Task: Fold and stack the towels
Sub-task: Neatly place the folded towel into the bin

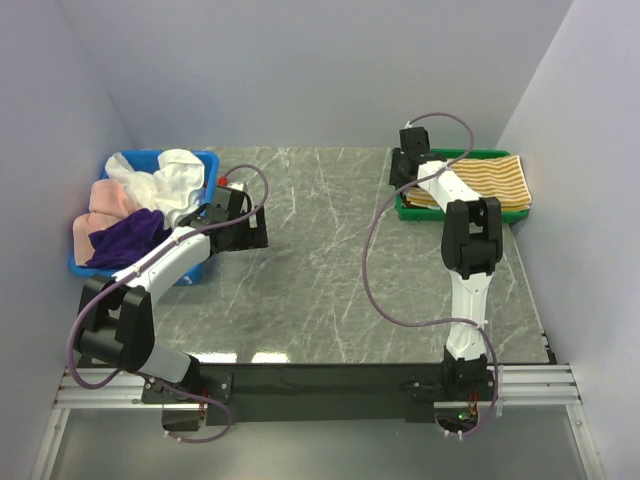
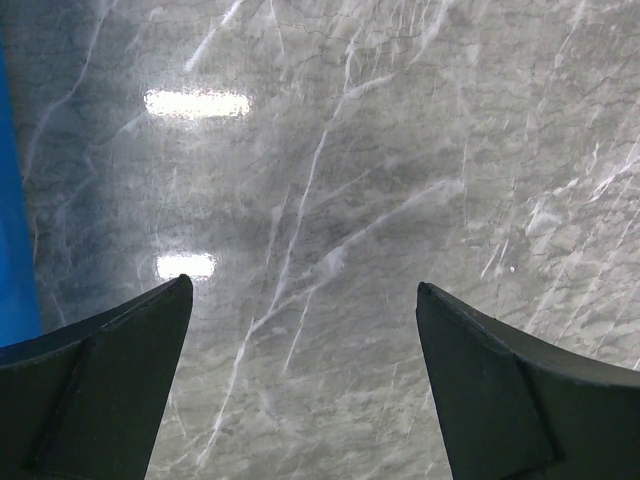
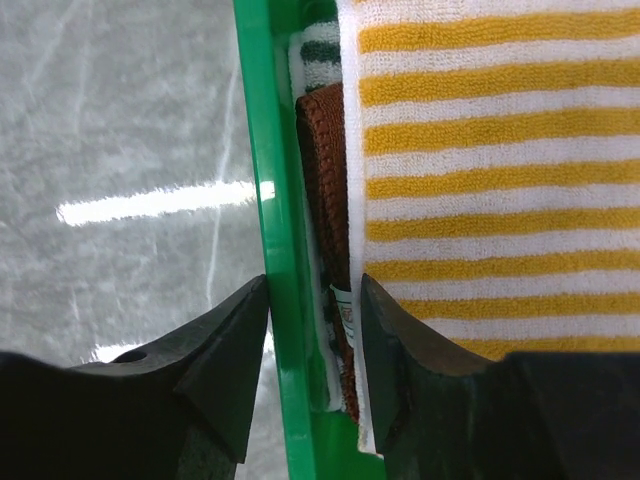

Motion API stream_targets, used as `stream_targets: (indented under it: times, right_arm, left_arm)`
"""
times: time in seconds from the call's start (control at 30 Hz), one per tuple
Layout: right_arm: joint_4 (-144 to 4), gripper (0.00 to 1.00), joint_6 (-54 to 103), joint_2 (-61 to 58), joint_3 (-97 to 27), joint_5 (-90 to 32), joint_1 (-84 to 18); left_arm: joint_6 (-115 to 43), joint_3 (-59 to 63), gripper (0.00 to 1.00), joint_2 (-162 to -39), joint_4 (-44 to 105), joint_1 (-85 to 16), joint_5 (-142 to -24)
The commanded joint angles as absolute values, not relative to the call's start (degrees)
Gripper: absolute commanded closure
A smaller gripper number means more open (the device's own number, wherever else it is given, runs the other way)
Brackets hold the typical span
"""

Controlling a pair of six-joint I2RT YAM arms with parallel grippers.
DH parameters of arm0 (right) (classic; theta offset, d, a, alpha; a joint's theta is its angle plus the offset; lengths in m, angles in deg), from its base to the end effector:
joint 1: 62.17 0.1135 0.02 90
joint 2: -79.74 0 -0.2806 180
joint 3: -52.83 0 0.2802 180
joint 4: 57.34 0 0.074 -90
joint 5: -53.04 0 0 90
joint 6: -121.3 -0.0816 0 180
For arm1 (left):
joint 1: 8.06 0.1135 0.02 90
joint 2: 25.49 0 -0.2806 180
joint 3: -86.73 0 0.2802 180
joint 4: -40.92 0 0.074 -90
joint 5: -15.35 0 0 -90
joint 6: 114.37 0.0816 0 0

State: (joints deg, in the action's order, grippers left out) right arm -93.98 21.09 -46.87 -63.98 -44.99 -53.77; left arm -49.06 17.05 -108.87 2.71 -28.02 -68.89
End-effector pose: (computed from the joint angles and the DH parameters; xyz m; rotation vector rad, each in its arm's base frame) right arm 0.5657 0.0720 0.1789 0.1039 2.3688 -0.0110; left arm 0.3370 -0.1137 0.2037 -0.1455 2.4780 -0.2100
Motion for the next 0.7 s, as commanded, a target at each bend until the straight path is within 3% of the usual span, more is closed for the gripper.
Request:
stream_targets:
  times: [0.0, 0.37, 0.67]
  right_arm:
    - [-92.5, 0.53, 22.8, -40.7, -62.6, -51.0, -54.5]
    - [-86.5, 0.52, 24.2, -34.6, -56.6, -50.4, -54.8]
    - [-93.3, 0.55, 26.7, -40.9, -61.6, -53.4, -54.7]
  left_arm:
    - [-48.5, 16.4, 0.01, -107.1, 3.4, -28.0, -69.8]
    - [-48.5, 16.4, 0.01, -106.9, 3.3, -28.0, -69.6]
    - [-48.4, 16.4, 0.01, -106.9, 3.1, -28.0, -69.8]
